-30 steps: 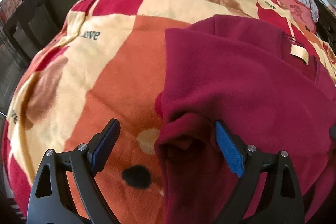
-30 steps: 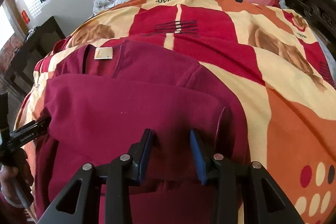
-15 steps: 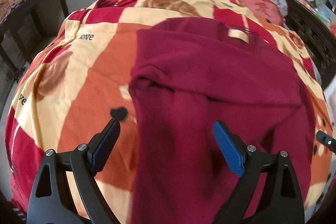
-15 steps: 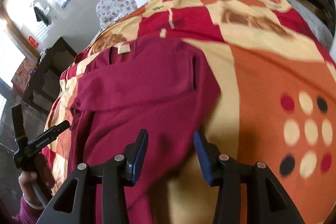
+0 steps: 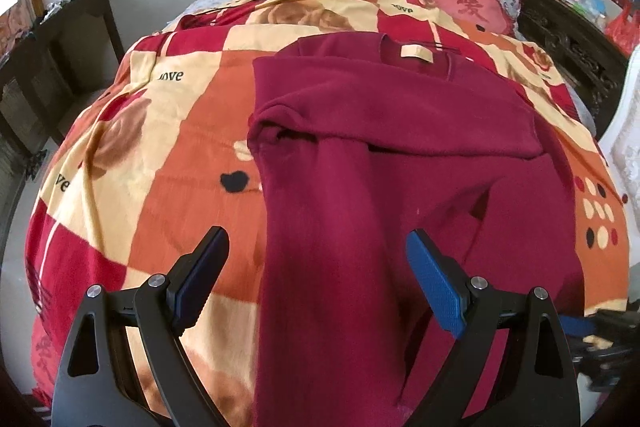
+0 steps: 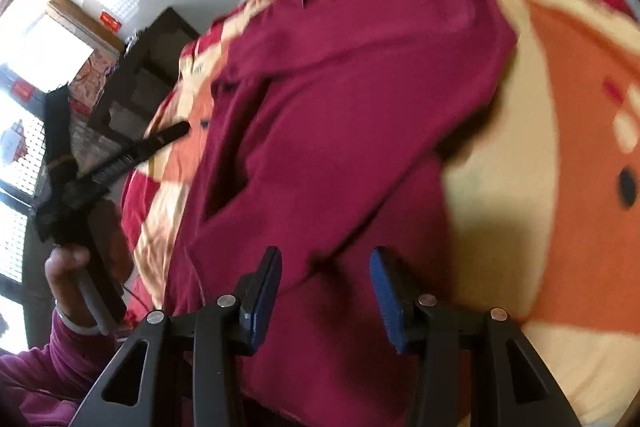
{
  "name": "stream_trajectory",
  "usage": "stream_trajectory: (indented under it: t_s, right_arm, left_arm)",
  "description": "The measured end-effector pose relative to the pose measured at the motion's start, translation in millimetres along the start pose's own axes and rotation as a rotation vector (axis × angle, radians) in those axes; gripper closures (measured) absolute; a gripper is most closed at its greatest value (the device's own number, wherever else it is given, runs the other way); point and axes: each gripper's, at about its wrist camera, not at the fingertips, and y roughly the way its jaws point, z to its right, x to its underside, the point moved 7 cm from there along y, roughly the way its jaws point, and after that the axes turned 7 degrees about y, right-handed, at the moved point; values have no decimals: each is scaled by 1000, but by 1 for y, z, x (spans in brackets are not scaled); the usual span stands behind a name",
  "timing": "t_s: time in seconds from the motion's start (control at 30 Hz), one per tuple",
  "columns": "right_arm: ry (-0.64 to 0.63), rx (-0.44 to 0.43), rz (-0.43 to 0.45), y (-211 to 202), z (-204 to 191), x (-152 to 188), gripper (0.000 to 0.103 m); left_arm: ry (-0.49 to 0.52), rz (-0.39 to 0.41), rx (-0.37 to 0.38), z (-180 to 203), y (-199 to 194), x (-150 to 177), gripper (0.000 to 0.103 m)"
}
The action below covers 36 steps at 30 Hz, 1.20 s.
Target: Fold small clothes
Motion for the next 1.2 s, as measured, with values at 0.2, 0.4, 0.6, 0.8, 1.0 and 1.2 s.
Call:
stream_trajectory:
  t_s: [0.2, 0.4, 0.6, 0.8, 1.0, 1.2]
  right_arm:
    - [84, -144, -6, 33, -12, 5, 59]
    - [89, -239, 58, 27, -34, -27, 69]
    - [128, -266, 55, 31, -44, -49, 71]
    - [177, -275, 29, 38, -42, -53, 71]
    - [163, -260, 18, 40, -41, -56, 71]
    - [190, -273, 1, 43, -39, -58, 71]
  left_arm:
    - [38, 20, 64, 0, -16, 14, 12]
    - [180, 65, 171, 12, -37, 31, 12]
    - [362, 76, 217, 43, -44, 51, 12]
    - [406, 58, 231, 69, -33, 61, 12]
    - [523, 71, 285, 74, -46, 77, 12]
    - [528, 69, 306, 82, -37, 75, 12]
